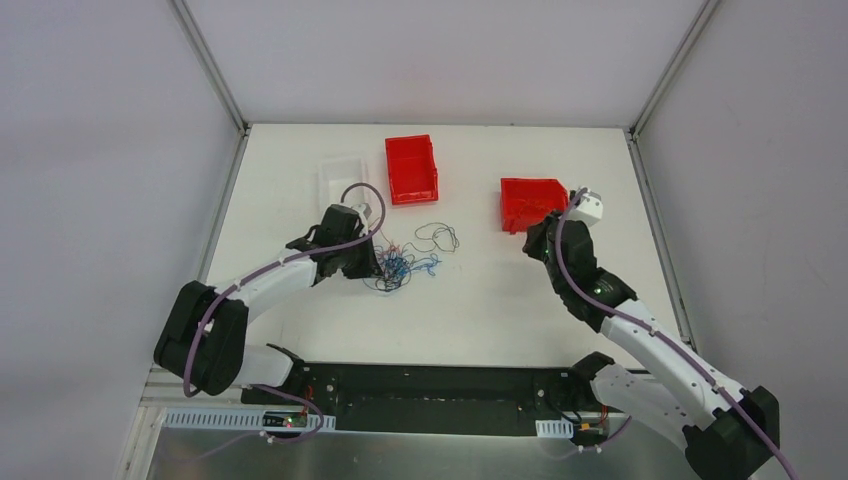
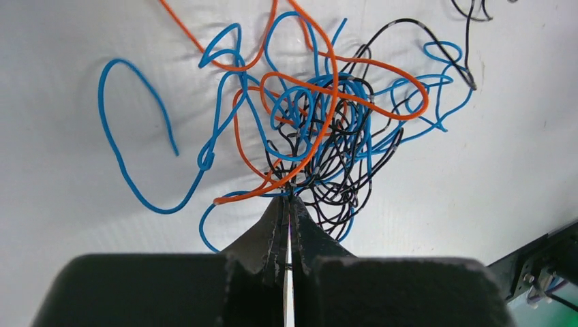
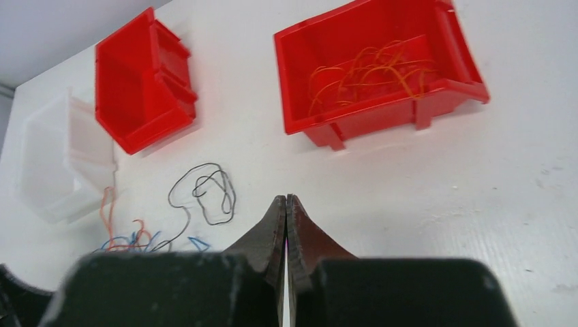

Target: Untangle the cables

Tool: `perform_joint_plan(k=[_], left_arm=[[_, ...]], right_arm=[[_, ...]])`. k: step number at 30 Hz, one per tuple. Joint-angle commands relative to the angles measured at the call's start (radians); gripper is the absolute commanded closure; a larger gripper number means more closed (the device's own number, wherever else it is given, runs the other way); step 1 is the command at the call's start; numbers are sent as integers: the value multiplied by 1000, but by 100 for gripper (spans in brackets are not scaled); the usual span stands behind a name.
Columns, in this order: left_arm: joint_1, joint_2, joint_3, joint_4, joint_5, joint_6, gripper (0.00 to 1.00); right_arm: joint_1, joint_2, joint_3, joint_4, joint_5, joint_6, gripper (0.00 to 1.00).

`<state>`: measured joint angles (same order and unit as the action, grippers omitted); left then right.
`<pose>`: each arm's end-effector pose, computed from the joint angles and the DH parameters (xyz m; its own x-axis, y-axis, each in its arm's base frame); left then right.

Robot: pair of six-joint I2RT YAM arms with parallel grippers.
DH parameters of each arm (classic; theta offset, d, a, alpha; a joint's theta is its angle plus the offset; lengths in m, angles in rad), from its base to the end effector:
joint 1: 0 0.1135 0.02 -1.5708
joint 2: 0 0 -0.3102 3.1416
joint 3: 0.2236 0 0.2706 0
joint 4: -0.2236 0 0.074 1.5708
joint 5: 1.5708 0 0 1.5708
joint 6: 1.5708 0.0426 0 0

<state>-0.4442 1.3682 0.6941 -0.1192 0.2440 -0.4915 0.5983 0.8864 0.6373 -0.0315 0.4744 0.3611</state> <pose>0.2503 -0.1305 0.2173 -0.8364 -0.1091 -0.5372 0.1989 0.8528 -0.4829 0.1778 0.0976 0.3160 -0.2629 0.2011 -0.9436 -0.0486 0.9740 0.2211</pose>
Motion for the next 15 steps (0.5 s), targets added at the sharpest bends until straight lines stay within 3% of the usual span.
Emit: perform_joint_plan(k=[1,9,12,13,15], left_arm=[[24,-80,-20,-13,-22,-20,100],[24,-99,-17,22,78,0,100],[24,-108,-26,29,69,-5,100],[24,-110,-30,31,67,-5,100],[24,-119,-42,30,69,-10,100]], right_arm=[[-29,-32,78,-164,97,24,100],[-30,50,117,-115,-173,-1,100],[-30,99,142,-127,-208,21,98],[-30,122,153,-131,-212,25,91],[-29,156,165,-136,-229,33,66]])
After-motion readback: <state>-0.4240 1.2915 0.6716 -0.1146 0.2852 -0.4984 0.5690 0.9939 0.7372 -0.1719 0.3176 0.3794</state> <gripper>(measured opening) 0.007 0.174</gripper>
